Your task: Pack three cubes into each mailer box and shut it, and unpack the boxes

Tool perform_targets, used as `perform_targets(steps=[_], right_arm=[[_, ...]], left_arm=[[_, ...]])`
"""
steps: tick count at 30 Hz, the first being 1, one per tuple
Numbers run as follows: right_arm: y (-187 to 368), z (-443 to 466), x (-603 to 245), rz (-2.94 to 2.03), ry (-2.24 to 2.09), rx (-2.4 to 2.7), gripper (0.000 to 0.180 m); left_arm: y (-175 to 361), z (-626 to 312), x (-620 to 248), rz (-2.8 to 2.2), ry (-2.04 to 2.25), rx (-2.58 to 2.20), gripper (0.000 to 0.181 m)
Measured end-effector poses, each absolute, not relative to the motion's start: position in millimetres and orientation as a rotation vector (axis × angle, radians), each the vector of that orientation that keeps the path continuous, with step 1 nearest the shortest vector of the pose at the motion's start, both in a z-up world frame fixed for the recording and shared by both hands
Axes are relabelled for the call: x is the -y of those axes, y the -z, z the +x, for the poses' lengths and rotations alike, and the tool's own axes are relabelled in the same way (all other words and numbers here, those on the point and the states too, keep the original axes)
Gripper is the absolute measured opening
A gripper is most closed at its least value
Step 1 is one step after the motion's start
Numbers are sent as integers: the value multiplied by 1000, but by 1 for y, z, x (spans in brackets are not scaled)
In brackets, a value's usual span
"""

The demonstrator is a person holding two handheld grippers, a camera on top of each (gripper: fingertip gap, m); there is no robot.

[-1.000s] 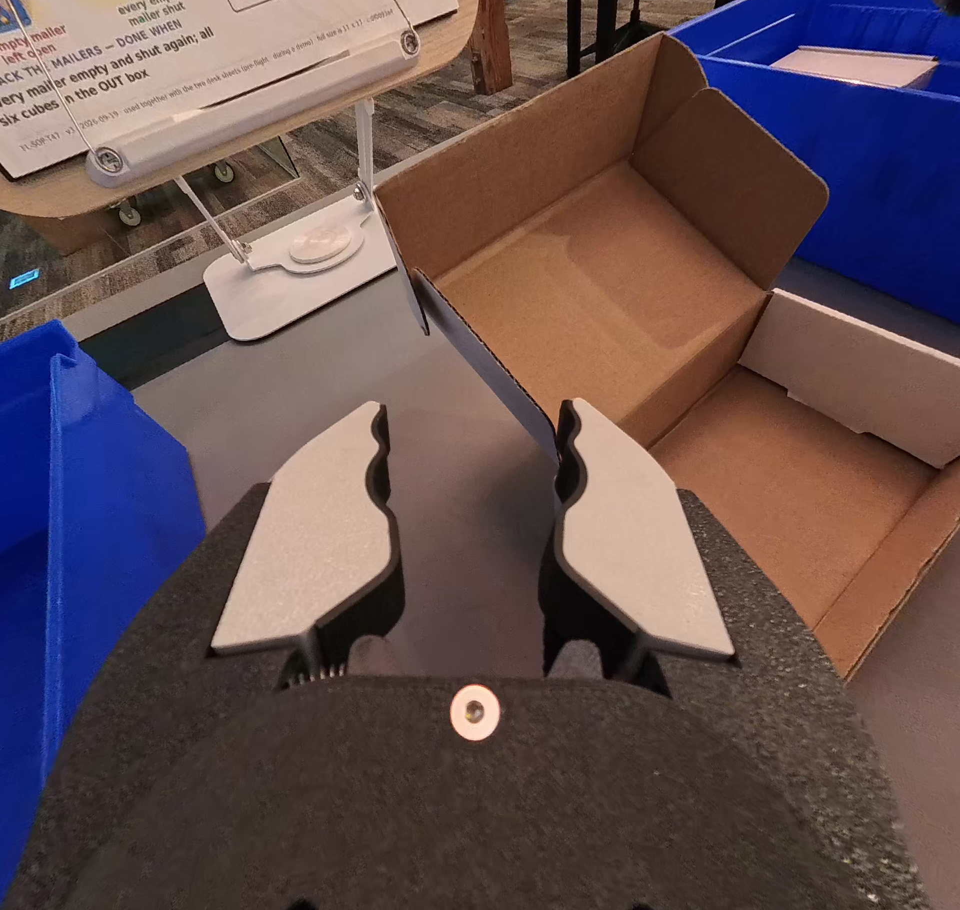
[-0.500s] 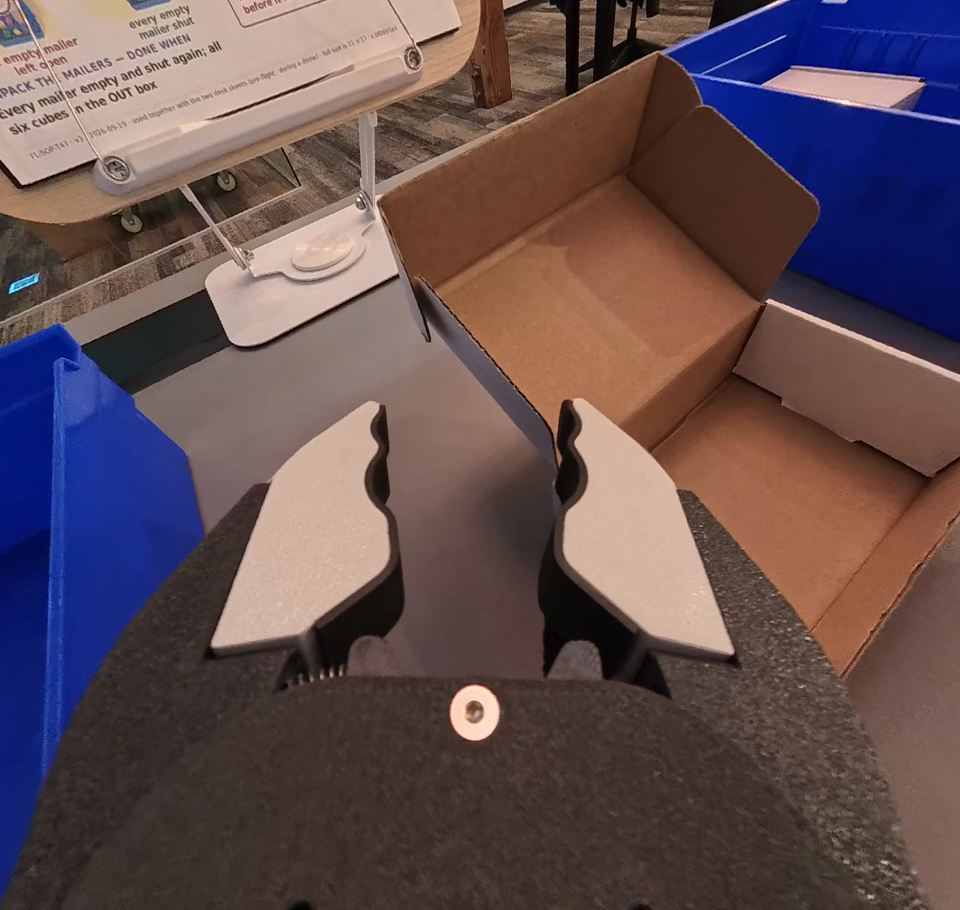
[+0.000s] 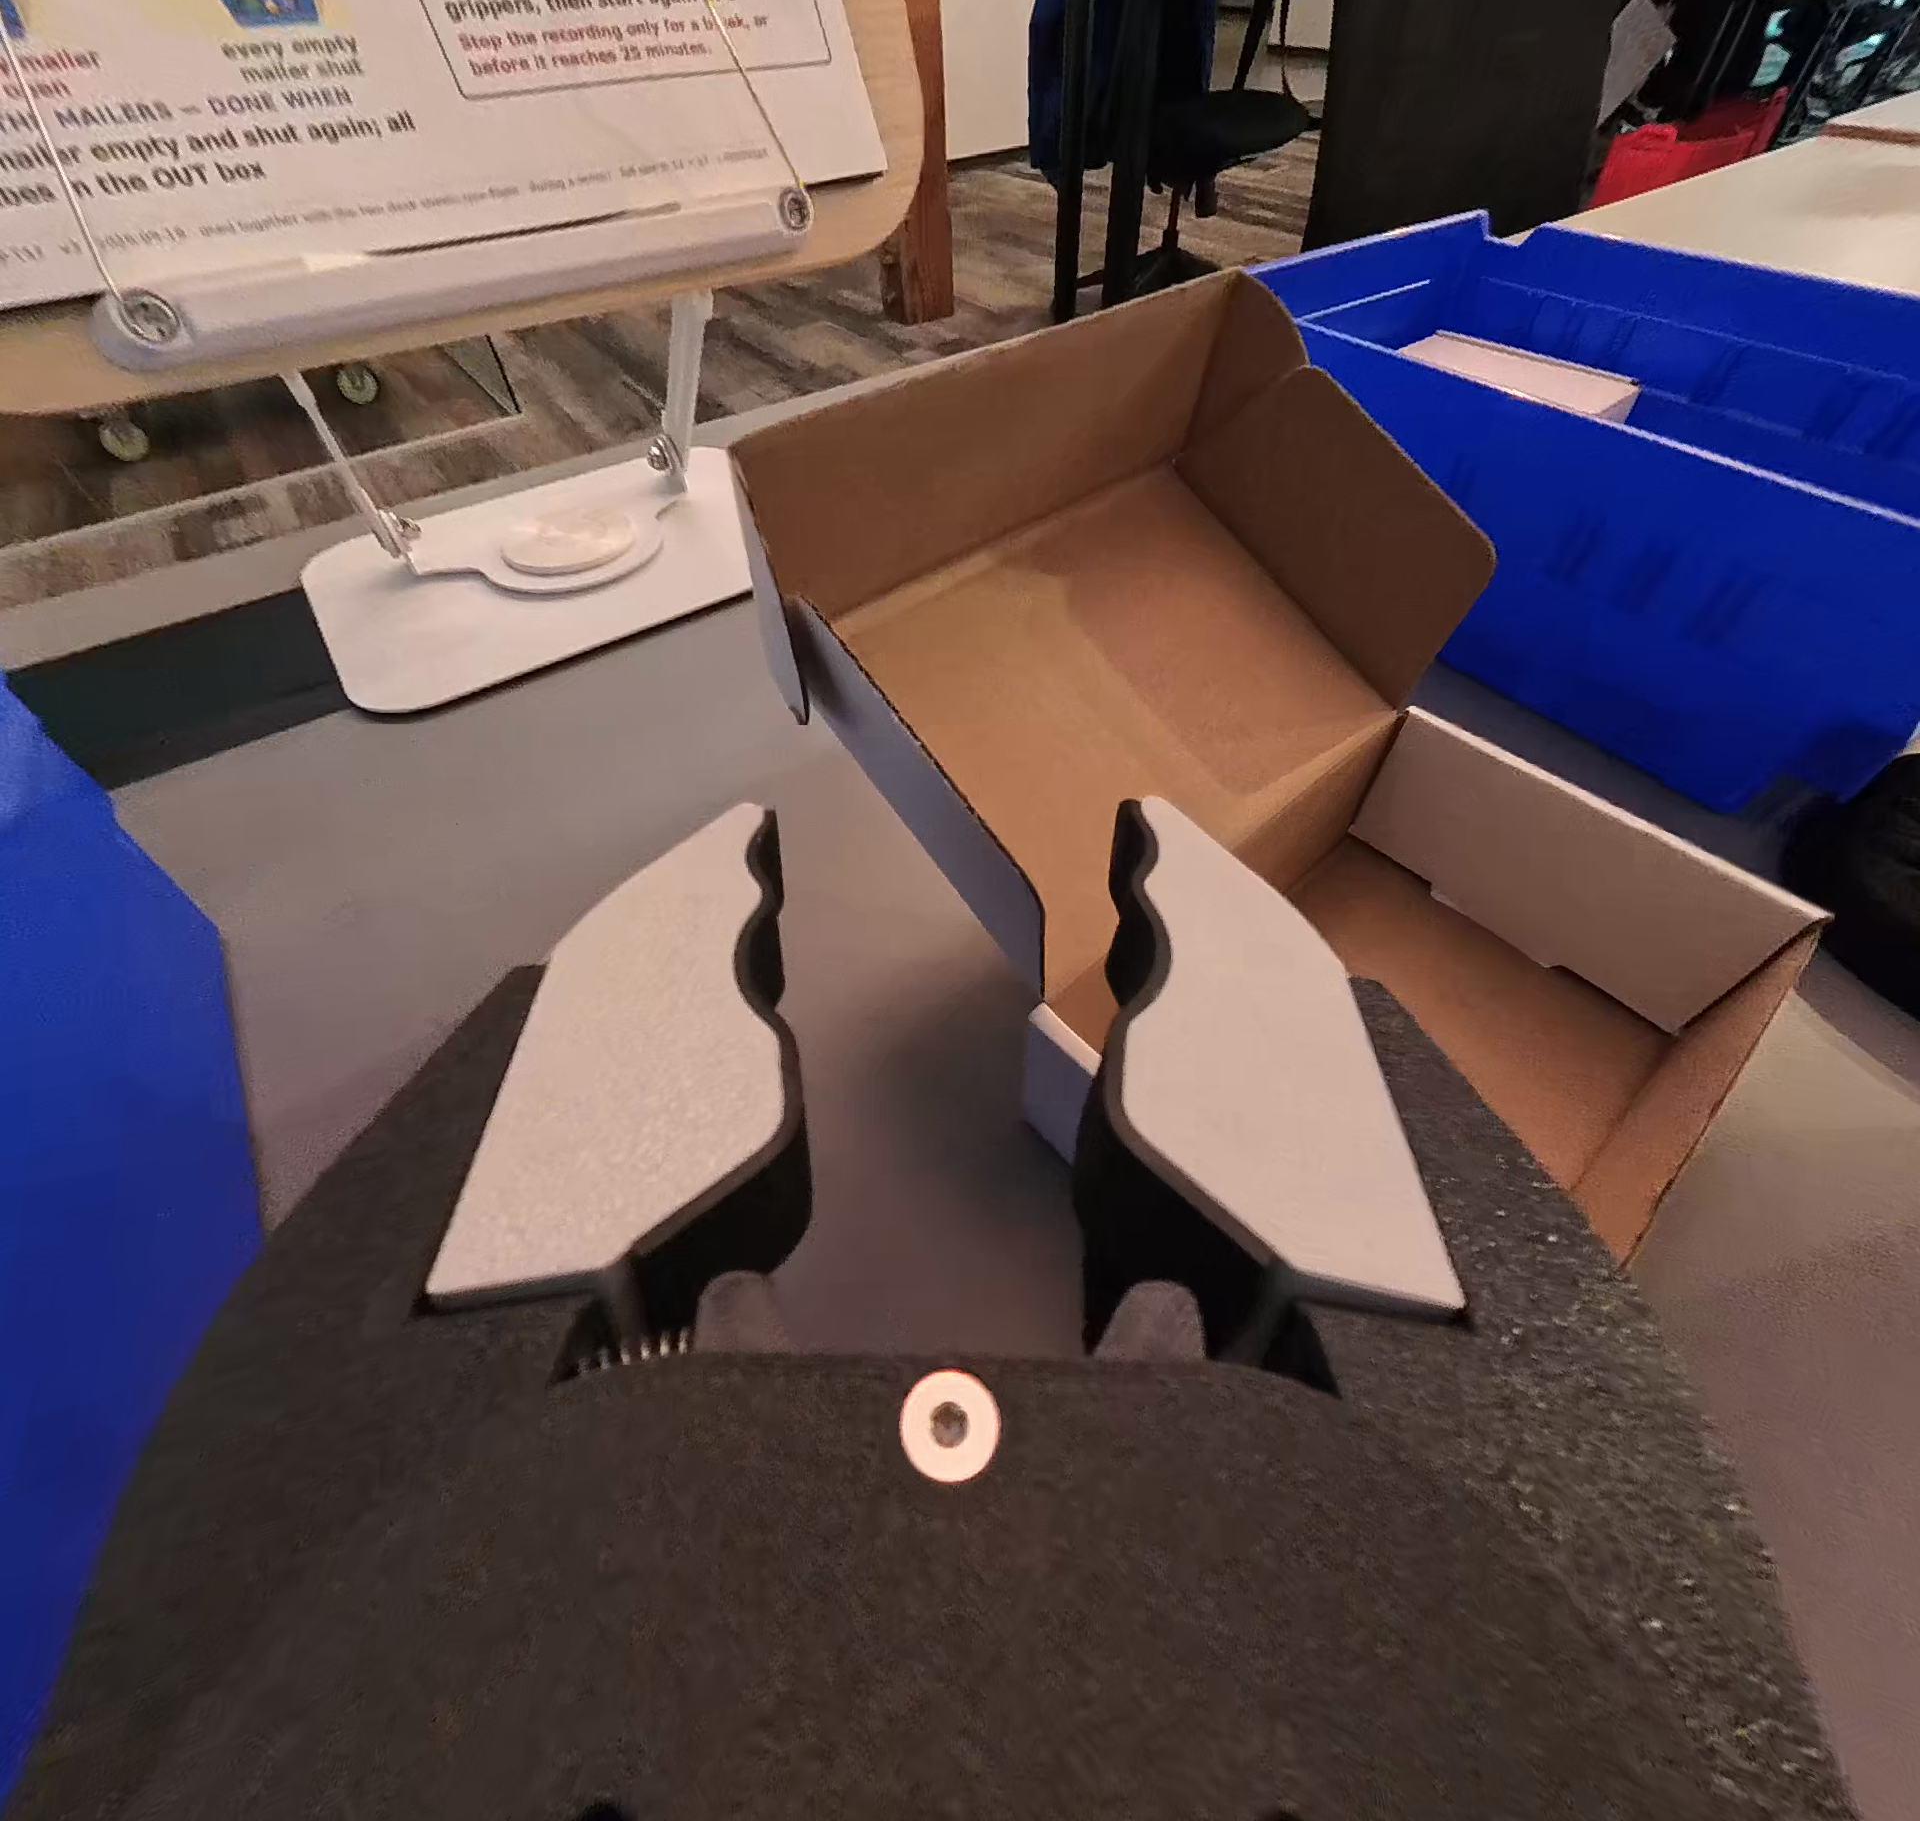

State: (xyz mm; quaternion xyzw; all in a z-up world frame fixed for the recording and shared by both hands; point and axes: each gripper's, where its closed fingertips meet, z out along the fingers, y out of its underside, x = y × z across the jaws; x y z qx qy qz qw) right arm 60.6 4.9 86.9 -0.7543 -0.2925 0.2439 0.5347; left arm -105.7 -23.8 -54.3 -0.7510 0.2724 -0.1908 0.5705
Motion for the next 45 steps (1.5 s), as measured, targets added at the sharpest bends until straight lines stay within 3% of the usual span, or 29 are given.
perform_targets(steps=[1, 6, 15, 17, 23, 28, 45], right_arm=[[-80, 45, -8, -1783, -684, 677, 41], [-22, 39, -32, -1997, -634, 705, 42], [-14, 58, -26, -2046, -620, 820, 37], [-5, 67, -26, -2052, -490, 947, 31], [16, 74, -18, -1881, -103, 1375, 23], [37, 73, -30, -1898, 54, 1455, 23], [65, 59, -30, -1962, 130, 1571, 22]], left_arm=[[55, -106, 23, -1769, 466, -630, 61], [43, -111, 22, -1763, 557, -572, 61], [-2, -113, 9, -1800, 496, -660, 61], [-5, -113, 5, -1822, 424, -793, 55], [-19, -130, -28, -1648, -87, -1160, 70], [2, -139, -43, -1576, -395, -1330, 63], [64, -138, -36, -1694, -384, -1476, 60]])
